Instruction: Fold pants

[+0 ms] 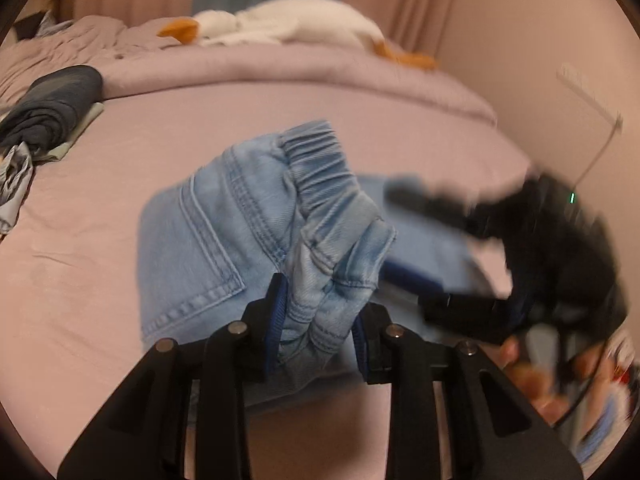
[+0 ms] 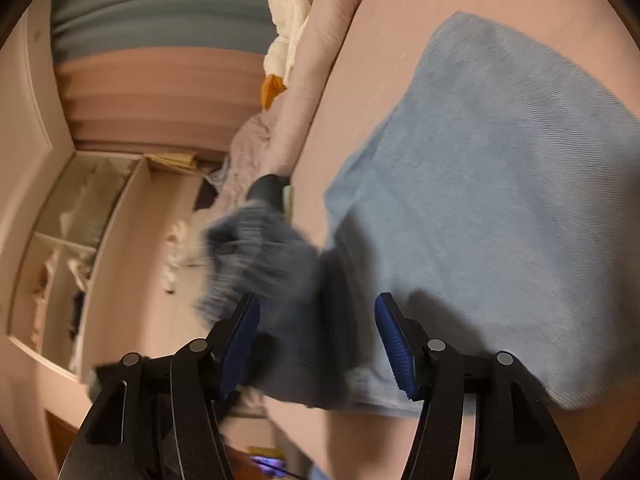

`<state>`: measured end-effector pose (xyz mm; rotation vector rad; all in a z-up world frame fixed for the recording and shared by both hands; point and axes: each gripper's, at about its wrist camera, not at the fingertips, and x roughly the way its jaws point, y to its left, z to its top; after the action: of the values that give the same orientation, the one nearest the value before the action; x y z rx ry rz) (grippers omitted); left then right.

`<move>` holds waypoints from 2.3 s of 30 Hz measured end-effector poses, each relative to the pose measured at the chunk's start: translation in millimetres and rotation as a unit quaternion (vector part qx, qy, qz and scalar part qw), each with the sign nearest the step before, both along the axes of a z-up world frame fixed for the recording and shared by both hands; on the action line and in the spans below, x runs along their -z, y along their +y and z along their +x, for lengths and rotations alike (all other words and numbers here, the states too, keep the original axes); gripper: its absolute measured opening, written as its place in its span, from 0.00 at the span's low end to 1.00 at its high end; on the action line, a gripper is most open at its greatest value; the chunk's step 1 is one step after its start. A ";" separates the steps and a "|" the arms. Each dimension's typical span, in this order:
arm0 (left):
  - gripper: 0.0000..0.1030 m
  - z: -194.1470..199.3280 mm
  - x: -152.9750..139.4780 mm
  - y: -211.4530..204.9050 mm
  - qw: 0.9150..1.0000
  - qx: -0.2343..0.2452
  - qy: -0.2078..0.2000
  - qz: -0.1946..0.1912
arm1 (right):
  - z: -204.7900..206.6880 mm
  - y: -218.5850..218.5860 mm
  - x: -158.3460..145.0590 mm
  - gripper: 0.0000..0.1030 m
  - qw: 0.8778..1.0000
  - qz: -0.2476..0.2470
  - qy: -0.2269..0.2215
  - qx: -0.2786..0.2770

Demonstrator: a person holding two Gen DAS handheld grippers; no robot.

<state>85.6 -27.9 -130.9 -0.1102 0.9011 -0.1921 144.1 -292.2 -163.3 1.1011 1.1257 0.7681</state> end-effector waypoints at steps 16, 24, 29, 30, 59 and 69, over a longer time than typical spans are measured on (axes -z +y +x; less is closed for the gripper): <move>0.77 -35.8 -1.2 56.1 0.995 -0.056 0.006 -0.083 | 10.6 21.9 -5.4 0.62 0.998 -0.045 0.012 -0.043; 0.76 -60.7 23.6 127.7 0.971 -0.192 0.059 -0.127 | -1.1 48.7 -20.9 0.34 0.970 -0.210 -0.082 -0.092; 0.76 -68.1 28.9 140.3 0.964 -0.212 0.071 -0.145 | -7.1 43.3 -40.8 0.31 0.962 -0.230 -0.121 -0.077; 0.76 -67.8 27.7 138.4 0.964 -0.210 0.071 -0.143 | -7.3 38.6 -46.9 0.31 0.962 -0.229 -0.131 -0.070; 0.76 -45.4 34.7 106.3 0.976 -0.156 0.080 -0.127 | 7.5 -52.4 -36.7 0.61 0.912 -0.395 -0.108 0.037; 0.64 -6.5 31.2 66.3 0.982 -0.098 0.065 -0.145 | 0.1 4.5 -83.1 0.61 0.844 -0.464 -0.269 0.019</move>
<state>79.2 38.4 -162.1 -0.4851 0.9813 -0.1323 144.2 -287.7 -80.2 0.0608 0.8085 0.3579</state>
